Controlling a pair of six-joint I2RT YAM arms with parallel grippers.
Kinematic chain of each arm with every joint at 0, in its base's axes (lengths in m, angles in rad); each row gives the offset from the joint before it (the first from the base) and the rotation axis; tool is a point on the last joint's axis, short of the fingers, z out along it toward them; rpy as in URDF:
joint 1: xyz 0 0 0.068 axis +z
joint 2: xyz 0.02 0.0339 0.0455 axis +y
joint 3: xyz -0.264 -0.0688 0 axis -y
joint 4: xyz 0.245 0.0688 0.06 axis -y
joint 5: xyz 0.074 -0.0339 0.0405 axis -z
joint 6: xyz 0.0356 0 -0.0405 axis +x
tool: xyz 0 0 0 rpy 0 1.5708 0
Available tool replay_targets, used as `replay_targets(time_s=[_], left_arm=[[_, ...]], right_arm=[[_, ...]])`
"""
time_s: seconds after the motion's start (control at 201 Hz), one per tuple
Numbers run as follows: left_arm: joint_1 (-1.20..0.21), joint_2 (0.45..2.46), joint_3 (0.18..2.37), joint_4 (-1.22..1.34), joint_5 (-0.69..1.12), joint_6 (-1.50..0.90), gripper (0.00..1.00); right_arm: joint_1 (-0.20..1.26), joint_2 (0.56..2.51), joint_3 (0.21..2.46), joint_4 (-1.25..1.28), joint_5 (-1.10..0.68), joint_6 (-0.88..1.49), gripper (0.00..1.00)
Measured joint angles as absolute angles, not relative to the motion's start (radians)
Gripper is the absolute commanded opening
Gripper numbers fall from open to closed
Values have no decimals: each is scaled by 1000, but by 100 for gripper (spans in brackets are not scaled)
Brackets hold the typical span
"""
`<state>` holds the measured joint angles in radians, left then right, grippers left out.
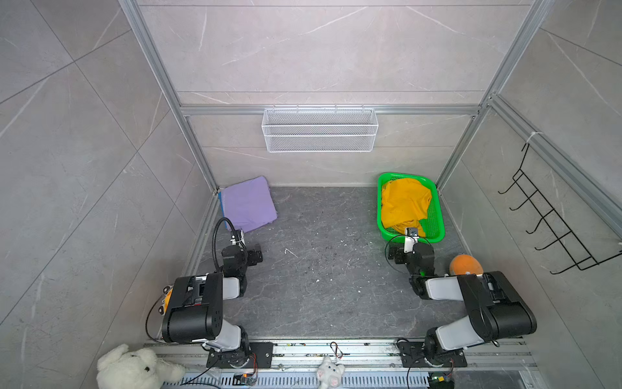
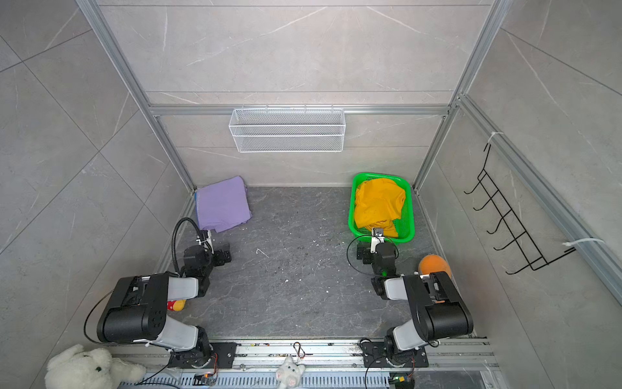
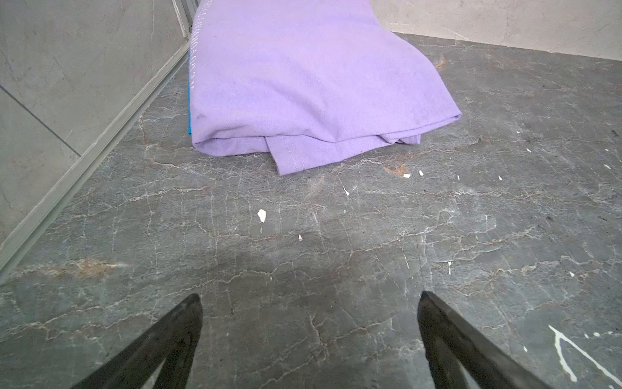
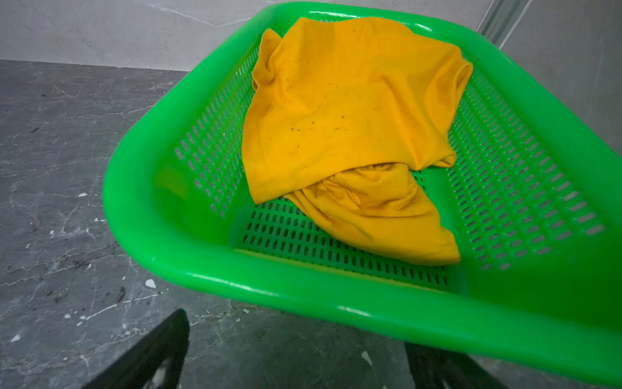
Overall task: Fold and stack t-shirts
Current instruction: Pick up the T-shirt from the basket.
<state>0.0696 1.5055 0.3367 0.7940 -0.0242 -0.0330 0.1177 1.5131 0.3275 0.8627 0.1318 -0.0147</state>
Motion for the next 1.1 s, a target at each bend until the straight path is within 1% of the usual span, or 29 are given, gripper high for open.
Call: replay_targets(time_s=[0.757, 0.802, 0.862, 0.966, 1.096], left_arm=[[64, 1505, 337, 796, -25, -28, 100], [51, 1497, 337, 788, -45, -22, 100], [28, 1459, 353, 715, -72, -15, 100], [-7, 1387, 425, 612, -108, -4, 100], [-113, 1369, 514, 540, -245, 34, 100]], right_arm=[[118, 1513, 327, 863, 132, -15, 99], [118, 1513, 327, 863, 132, -15, 99], [118, 1513, 327, 863, 132, -15, 99], [118, 1513, 327, 863, 132, -15, 99], [118, 1513, 327, 863, 132, -15, 99]])
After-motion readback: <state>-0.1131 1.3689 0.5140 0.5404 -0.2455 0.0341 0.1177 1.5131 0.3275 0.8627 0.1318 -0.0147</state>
